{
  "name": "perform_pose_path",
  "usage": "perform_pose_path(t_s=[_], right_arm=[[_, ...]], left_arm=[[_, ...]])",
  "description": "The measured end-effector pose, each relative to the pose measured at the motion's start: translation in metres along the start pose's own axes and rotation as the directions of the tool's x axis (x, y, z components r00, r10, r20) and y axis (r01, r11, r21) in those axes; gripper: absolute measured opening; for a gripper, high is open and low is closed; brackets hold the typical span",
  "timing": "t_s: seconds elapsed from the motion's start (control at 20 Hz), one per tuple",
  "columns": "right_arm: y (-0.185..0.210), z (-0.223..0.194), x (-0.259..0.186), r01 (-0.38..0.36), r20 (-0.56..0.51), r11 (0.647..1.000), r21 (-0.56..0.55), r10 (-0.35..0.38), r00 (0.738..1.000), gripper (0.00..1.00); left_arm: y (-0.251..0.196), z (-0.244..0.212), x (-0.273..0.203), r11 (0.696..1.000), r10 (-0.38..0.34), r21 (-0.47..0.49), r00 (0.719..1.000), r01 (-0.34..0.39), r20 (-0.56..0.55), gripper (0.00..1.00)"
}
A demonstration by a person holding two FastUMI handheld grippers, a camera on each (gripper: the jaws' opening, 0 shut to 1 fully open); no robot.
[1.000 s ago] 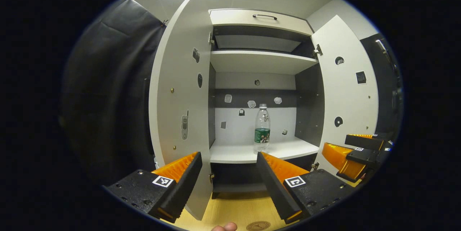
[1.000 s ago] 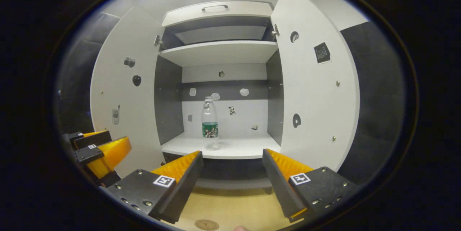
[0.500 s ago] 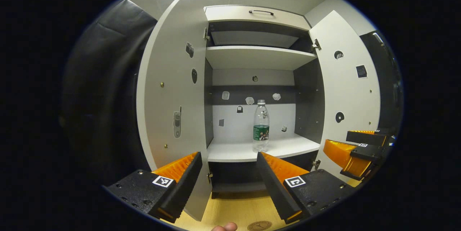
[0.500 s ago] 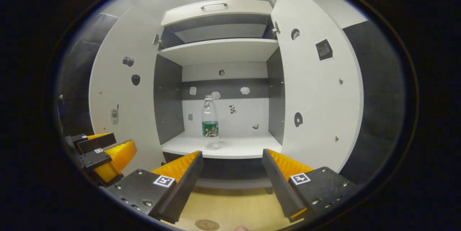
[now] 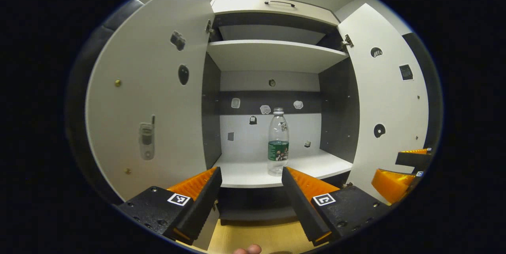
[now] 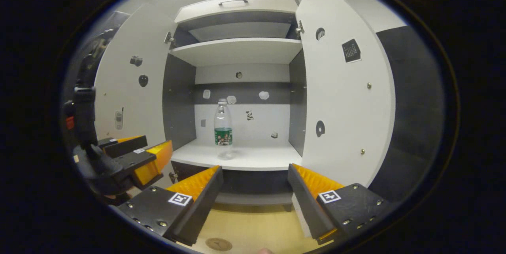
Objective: Grasp the bottle in the cabinet with the left hand and place it on the coaster, then close the right door with the right hand and the left door with the left hand.
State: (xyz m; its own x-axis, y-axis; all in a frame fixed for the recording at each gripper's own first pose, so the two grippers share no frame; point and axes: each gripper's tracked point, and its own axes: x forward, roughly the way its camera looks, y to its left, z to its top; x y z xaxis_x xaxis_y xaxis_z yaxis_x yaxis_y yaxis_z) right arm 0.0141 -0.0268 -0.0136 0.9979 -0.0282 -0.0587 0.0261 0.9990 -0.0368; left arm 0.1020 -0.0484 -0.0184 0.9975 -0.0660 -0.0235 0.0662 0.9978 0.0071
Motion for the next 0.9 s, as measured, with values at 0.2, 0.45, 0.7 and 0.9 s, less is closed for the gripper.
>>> perform_pose_path(t_s=[0.2,0.45,0.7,0.9], right_arm=[[-0.015,-0.007,0.002,0.021,-0.024,1.0,-0.011,-0.022,0.999,1.0],[-0.027,-0.01,0.007,0.044,-0.043,0.999,-0.028,-0.045,0.998,1.0],[-0.034,-0.017,0.017,0.057,-0.077,0.998,-0.033,-0.059,0.995,1.0],[-0.035,-0.019,0.023,0.061,-0.089,0.997,-0.045,-0.065,0.994,1.0]], left_arm=[[-0.014,0.006,0.044,1.0,-0.024,-0.001,1.0,0.024,0.018,0.96],[-0.027,0.012,0.101,0.999,-0.047,-0.001,0.999,0.047,0.025,0.96],[-0.04,0.011,0.149,0.997,-0.071,-0.022,0.997,0.071,0.016,0.97],[-0.049,0.013,0.179,0.996,-0.088,-0.028,0.996,0.088,0.021,0.96]])
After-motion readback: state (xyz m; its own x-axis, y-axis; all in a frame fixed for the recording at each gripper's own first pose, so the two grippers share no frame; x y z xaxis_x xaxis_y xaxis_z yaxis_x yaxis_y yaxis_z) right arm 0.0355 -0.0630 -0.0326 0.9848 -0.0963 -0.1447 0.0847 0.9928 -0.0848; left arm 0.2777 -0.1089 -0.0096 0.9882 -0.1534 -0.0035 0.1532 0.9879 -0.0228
